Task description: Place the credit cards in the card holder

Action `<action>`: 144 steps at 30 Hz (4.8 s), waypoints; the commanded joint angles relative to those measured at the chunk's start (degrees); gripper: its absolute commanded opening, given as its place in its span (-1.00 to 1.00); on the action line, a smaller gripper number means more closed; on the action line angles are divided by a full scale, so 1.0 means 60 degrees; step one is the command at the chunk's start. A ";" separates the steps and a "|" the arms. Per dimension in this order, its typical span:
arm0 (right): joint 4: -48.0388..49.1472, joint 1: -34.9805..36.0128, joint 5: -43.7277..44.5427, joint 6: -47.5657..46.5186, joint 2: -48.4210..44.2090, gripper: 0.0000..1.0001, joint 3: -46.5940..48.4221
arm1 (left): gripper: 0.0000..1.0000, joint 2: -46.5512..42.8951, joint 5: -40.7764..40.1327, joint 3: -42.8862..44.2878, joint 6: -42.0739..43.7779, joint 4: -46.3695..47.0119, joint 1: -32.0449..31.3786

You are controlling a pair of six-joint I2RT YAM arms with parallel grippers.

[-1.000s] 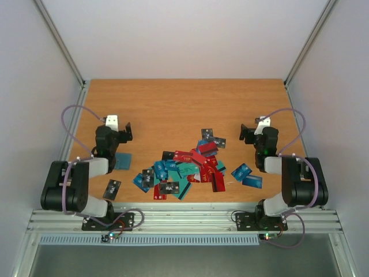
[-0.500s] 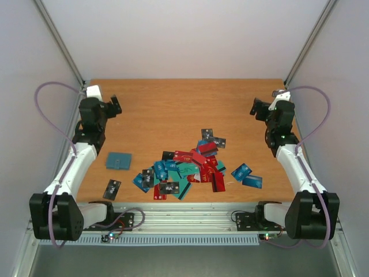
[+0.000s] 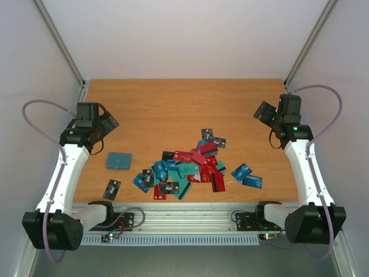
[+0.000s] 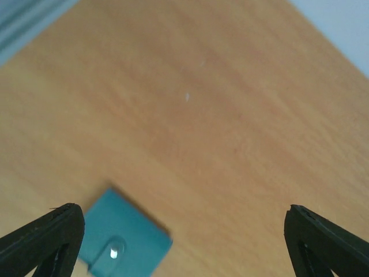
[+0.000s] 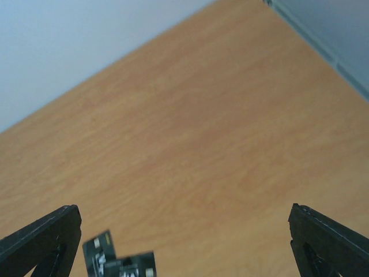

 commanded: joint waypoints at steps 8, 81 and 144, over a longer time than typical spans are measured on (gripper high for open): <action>-0.3491 -0.0052 -0.1622 0.1176 0.0483 0.97 -0.0023 | 0.77 -0.0254 0.1205 -0.1219 -0.5442 -0.3179 0.0045; -0.3806 0.0796 -0.5216 -0.0221 0.0776 0.92 0.0454 | -0.99 0.0676 0.4254 -0.1640 -0.2208 0.1637 0.0550; -0.2671 0.5134 -0.8406 0.0821 0.1673 -0.45 0.3424 | -0.99 0.2235 0.9208 0.3294 0.1542 0.0999 -0.4525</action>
